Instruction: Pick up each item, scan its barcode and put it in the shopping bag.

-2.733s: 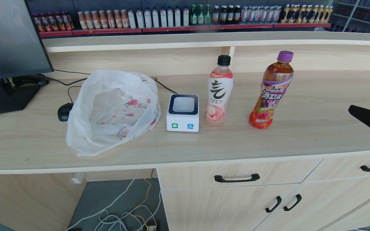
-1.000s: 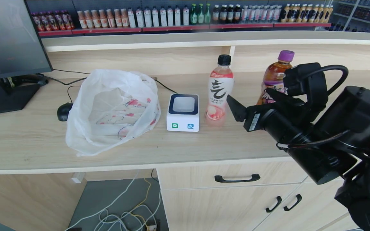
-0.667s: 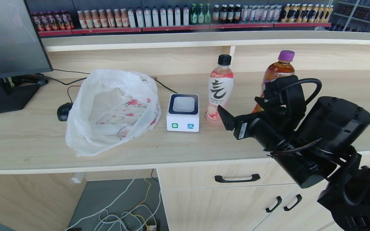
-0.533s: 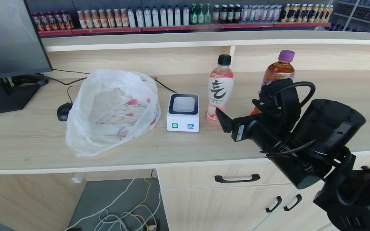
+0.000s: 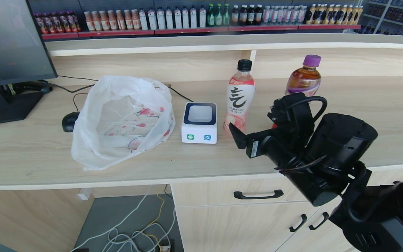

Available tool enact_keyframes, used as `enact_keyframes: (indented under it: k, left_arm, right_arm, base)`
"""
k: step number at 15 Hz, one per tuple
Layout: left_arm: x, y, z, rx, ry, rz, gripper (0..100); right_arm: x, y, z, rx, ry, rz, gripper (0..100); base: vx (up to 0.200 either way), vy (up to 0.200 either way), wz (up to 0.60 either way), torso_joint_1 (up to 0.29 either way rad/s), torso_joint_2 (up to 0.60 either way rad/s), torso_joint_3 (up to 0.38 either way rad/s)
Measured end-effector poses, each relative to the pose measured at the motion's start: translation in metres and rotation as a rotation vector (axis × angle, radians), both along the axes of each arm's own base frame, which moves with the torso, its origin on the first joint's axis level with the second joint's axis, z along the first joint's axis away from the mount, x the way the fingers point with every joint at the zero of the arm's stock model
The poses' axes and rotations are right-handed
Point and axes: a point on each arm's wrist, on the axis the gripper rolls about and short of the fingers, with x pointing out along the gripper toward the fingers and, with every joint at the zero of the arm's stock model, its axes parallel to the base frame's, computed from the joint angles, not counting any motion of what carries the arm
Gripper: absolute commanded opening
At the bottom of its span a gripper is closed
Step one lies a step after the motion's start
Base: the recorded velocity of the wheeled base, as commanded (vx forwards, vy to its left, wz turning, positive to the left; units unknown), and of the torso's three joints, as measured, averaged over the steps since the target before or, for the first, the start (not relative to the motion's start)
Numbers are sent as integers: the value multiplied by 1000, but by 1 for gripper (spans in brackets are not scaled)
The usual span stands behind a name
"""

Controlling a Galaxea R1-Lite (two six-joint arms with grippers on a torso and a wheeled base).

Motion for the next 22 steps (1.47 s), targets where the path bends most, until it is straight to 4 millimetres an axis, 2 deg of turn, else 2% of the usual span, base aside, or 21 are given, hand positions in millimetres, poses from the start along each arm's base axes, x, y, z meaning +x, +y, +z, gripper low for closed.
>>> enact_keyframes:
  k: [4, 9, 15, 22]
  left_arm:
    - [0, 0, 0, 0, 0, 0, 100]
    - [0, 0, 0, 0, 0, 0, 100]
    - [0, 0, 0, 0, 0, 0, 100]
    - [0, 0, 0, 0, 0, 0, 100]
  right_arm:
    - [6, 5, -1, -3, -1, -3, 100]
    - [30, 22, 7, 54, -62, -9, 100]
    - [46, 23, 2, 54, -66, -35, 100]
    - [67, 31, 8, 85, -121, -54, 100]
  base:
    - [0, 0, 0, 0, 0, 0]
    - [0, 0, 0, 0, 0, 0]
    - [0, 0, 0, 0, 0, 0]
    - [0, 0, 0, 0, 0, 0]
